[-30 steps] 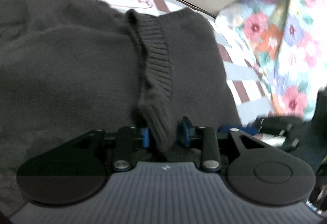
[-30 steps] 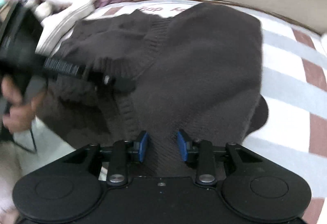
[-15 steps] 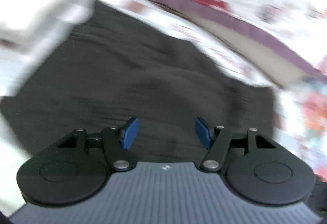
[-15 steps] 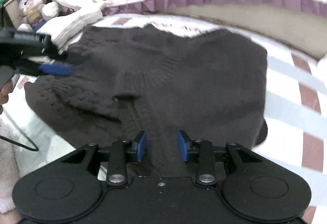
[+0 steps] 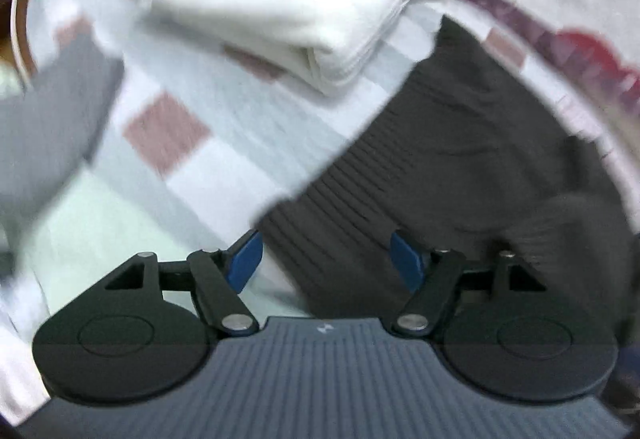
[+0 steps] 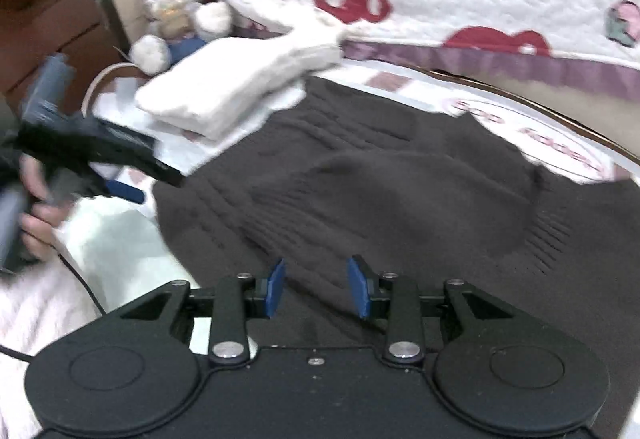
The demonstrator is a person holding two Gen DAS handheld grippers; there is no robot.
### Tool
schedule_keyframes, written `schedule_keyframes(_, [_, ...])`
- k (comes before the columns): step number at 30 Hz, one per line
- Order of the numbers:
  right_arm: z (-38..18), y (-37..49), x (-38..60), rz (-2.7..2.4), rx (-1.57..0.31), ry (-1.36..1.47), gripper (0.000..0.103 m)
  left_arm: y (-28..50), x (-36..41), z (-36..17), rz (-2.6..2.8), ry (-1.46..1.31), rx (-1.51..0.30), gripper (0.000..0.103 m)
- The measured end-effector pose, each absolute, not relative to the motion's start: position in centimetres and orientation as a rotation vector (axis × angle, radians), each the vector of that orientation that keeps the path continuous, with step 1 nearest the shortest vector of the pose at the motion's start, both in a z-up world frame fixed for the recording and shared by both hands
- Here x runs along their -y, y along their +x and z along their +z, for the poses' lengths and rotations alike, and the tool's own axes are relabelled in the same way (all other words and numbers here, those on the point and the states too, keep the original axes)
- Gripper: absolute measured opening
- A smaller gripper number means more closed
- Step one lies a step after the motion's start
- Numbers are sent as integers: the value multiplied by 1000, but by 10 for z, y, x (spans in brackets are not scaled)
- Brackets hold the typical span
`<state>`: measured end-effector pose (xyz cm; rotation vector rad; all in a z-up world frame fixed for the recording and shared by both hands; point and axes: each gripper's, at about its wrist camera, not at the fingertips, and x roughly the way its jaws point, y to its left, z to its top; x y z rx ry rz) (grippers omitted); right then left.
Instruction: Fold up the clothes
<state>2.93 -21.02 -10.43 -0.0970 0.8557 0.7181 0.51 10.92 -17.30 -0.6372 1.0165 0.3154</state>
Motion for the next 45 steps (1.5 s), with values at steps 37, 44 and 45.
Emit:
schedule_keyframes(37, [-102,83,277,687,-975,62,57,58,-34,-195,123,-110,-982,13])
schedule_keyframes(44, [-96,64,388,544,-873,12,58,64,47,-115,-200,-23,-700,13])
schedule_keyframes(45, [-97,62,400,546,-873,25,58,67,64,-103,-270,-7,-668,13])
